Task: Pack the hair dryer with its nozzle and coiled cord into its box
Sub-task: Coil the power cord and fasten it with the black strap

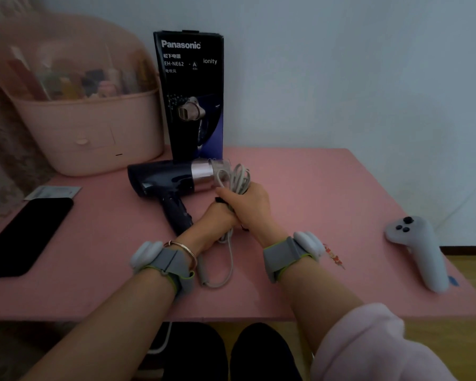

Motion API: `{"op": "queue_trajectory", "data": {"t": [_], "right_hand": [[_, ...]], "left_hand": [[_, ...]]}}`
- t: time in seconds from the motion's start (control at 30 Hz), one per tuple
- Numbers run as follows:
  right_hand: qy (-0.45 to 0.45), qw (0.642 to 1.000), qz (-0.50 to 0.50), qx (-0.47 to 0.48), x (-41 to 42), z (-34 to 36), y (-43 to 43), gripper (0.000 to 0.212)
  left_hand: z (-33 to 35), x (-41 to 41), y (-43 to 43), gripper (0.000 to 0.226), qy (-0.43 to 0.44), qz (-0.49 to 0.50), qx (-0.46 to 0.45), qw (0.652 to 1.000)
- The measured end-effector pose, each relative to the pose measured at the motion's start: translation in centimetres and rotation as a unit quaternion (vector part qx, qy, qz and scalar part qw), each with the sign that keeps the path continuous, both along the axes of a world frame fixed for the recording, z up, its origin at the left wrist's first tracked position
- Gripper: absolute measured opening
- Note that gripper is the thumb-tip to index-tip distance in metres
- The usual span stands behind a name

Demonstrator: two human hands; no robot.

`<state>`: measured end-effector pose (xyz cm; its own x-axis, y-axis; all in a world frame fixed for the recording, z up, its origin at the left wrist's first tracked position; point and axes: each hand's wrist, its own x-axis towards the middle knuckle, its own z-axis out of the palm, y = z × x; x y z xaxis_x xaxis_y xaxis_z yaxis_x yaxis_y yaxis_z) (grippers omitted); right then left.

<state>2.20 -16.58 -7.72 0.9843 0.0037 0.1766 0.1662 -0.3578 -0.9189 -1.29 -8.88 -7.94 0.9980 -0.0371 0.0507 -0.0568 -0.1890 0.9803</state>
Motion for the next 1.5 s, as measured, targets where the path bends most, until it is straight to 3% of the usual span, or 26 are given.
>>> {"op": "queue_trajectory", "data": {"t": [0.17, 0.3, 0.4, 0.5, 0.63, 0.73, 1.07, 1.23, 1.37, 1.5], "right_hand": [[0.001, 1.0, -0.007, 0.005, 0.2, -0.4, -0.3, 0.017], [0.022, 0.997, -0.003, 0.076, 0.4, -0.7, -0.8, 0.038], [0.04, 0.993, -0.004, 0.109, 0.5, -0.8, -1.2, 0.037], [0.046, 0.99, 0.004, 0.136, 0.5, -0.7, -1.3, 0.034], [0.061, 0.982, 0.006, 0.177, 0.5, -0.7, -1.5, 0.031], [0.074, 0.977, 0.013, 0.199, 0.5, -0.9, -1.6, 0.032], [0.083, 0.972, 0.04, 0.217, 0.3, -0.7, -1.9, 0.03], [0.098, 0.969, 0.153, 0.168, 0.6, -0.2, -3.1, 0.036], [0.159, 0.929, 0.273, 0.194, 1.5, -0.3, -5.6, 0.027], [0.167, 0.927, 0.294, 0.159, 2.0, -0.3, -8.3, 0.017]], "left_hand": [[0.1, -0.1, 0.0, 0.039, -0.006, -0.006, -0.008, 1.0], [-0.4, 0.0, 0.6, 0.026, 0.019, -0.041, -0.041, 0.998], [-0.6, 0.2, 1.0, 0.023, 0.039, -0.076, -0.065, 0.994], [-0.3, 0.2, 1.2, 0.016, 0.077, -0.112, -0.12, 0.983], [-0.2, 0.2, 1.5, 0.025, 0.155, -0.144, -0.205, 0.956], [-0.3, 0.3, 1.4, 0.036, 0.161, -0.121, -0.203, 0.958], [-0.6, 0.2, 0.7, 0.028, 0.13, -0.058, -0.202, 0.969], [-0.4, 0.0, 1.1, 0.027, 0.112, -0.053, -0.215, 0.969], [-0.4, 0.0, 1.6, 0.027, 0.097, -0.039, -0.245, 0.964], [-0.3, -0.1, 1.6, 0.026, 0.085, -0.047, -0.264, 0.96]]}}
